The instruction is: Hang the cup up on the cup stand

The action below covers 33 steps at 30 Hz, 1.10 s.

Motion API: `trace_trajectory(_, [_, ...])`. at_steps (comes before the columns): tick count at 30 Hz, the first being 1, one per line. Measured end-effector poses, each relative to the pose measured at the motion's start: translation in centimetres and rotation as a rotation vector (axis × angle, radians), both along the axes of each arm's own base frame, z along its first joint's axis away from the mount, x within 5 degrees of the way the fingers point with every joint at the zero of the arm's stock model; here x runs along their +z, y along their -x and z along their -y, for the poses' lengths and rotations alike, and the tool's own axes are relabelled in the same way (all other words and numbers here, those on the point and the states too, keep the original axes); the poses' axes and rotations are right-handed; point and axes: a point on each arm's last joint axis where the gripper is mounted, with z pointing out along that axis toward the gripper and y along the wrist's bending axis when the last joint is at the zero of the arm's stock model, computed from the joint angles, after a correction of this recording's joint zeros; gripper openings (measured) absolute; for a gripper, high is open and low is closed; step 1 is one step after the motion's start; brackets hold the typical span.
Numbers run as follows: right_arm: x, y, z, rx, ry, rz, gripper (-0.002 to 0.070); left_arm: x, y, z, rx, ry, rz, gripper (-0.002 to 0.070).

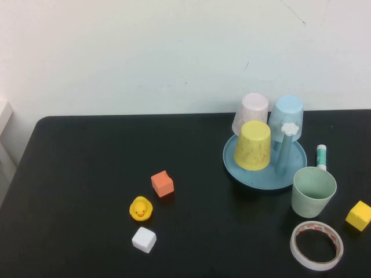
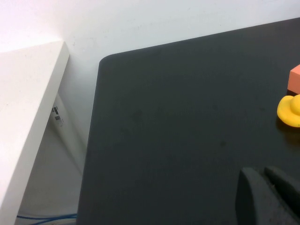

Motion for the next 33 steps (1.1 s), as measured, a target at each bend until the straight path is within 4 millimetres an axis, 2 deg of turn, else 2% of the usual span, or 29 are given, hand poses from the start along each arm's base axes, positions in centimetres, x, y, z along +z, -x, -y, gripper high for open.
trace_trajectory(12, [0.0, 0.0, 0.0, 0.000, 0.000, 0.004, -0.0001, 0.0, 0.0, 0.0, -0.001, -0.009, 0.003, -0.0001])
trace_trajectory(15, [0.3, -0.2, 0.0, 0.006, 0.002, 0.056, -0.0001, 0.3, -0.1, 0.0, -0.002, -0.029, 0.044, -0.0001])
trace_trajectory(17, [1.1, -0.4, -0.1, 0.014, 0.006, 0.149, -0.0001, 0.8, -0.2, 0.0, -0.006, -0.045, 0.102, -0.0001])
trace_trajectory(22, [4.0, -0.4, -0.4, 0.044, 0.020, 0.473, -0.0001, 3.8, -0.2, 0.3, -0.037, -0.051, 0.432, -0.0001])
trace_trajectory(26, [5.9, 0.1, -0.6, 0.063, 0.022, 0.684, -0.0001, 6.3, 0.6, 0.6, -0.068, -0.018, 0.722, -0.0001])
trace_trajectory(33, [7.5, 0.9, -0.7, 0.083, 0.023, 0.884, -0.0001, 9.1, 2.8, 1.1, -0.133, -0.002, 1.119, -0.0001])
